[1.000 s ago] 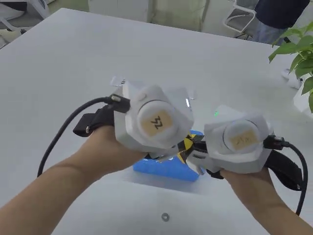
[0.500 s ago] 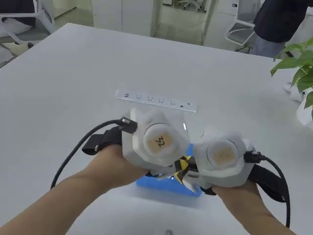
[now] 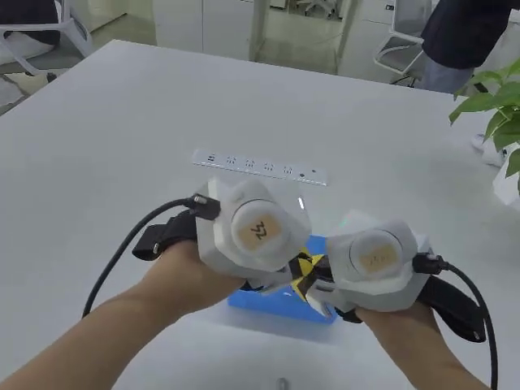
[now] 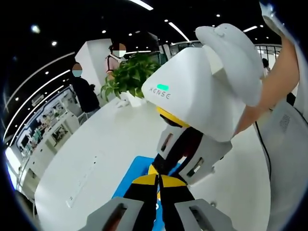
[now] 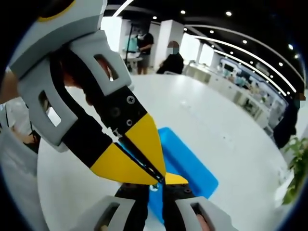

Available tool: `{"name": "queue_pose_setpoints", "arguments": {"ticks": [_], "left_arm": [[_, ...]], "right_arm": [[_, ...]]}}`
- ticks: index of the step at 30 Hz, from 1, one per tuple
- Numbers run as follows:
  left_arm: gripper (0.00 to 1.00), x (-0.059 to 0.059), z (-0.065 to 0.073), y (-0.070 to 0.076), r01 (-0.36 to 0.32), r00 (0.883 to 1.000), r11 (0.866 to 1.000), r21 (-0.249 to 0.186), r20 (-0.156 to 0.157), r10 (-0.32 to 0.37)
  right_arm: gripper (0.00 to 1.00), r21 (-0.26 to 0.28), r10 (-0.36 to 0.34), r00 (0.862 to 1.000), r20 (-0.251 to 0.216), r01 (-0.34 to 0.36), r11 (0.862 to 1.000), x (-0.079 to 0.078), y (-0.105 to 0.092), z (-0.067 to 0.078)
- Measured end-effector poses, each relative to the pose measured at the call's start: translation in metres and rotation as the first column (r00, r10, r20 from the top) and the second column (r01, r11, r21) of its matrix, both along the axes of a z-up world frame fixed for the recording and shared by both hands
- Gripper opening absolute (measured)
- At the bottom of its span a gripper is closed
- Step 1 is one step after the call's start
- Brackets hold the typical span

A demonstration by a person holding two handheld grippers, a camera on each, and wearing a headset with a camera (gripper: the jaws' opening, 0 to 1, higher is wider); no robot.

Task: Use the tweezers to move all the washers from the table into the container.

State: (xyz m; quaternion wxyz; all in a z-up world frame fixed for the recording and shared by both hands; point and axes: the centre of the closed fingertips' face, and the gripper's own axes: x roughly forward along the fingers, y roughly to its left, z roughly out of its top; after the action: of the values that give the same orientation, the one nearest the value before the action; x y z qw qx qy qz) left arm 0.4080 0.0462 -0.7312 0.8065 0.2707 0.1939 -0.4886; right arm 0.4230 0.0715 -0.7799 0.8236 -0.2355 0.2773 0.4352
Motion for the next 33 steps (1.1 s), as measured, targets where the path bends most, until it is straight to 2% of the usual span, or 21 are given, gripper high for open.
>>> {"name": "queue_pose_setpoints", "arguments": {"ticks": [5,10,13,15,19,24,27,28,33], "left_arm": [[0.0,-0.012,0.034,0.004,-0.023,0.998,0.998,-0.056,0.064,0.026],[0.0,-0.031,0.051,0.007,-0.024,0.996,0.997,-0.08,0.079,0.031],[0.0,-0.043,0.058,0.008,-0.026,0.995,0.996,-0.088,0.088,0.034],[0.0,-0.05,0.058,0.01,-0.029,0.995,0.996,-0.088,0.09,0.037],[0.0,-0.062,0.055,0.011,-0.032,0.996,0.996,-0.084,0.086,0.039],[0.0,-0.078,0.044,0.011,-0.034,0.998,0.997,-0.07,0.057,0.038],[0.0,-0.087,0.034,0.011,-0.034,0.999,0.998,-0.061,0.02,0.036],[0.0,-0.089,0.03,0.01,-0.036,0.999,0.998,-0.061,0.013,0.037],[0.0,-0.094,0.02,0.009,-0.052,0.999,0.996,-0.068,-0.02,0.05]], "right_arm": [[0.06,0.075,-0.026,0.997,0.075,0.021,0.997,-0.01,0.003,0.036],[0.08,0.107,-0.045,0.995,0.085,0.036,0.994,-0.025,0.003,0.05],[0.08,0.124,-0.043,0.992,0.117,0.028,0.992,-0.036,0.006,0.057],[0.08,0.143,-0.051,0.991,0.12,0.033,0.989,-0.042,0.006,0.058],[0.08,0.184,-0.06,0.994,0.086,0.044,0.982,-0.055,0.009,0.055],[0.09,0.225,-0.067,0.998,0.018,0.062,0.972,-0.075,0.012,0.044],[0.08,0.222,-0.05,0.999,-0.014,0.052,0.974,-0.087,0.014,0.033],[0.07,0.224,-0.04,0.999,-0.03,0.046,0.973,-0.091,0.015,0.03],[0.04,0.211,-0.02,0.998,-0.054,0.031,0.977,-0.103,0.019,0.021]]}}
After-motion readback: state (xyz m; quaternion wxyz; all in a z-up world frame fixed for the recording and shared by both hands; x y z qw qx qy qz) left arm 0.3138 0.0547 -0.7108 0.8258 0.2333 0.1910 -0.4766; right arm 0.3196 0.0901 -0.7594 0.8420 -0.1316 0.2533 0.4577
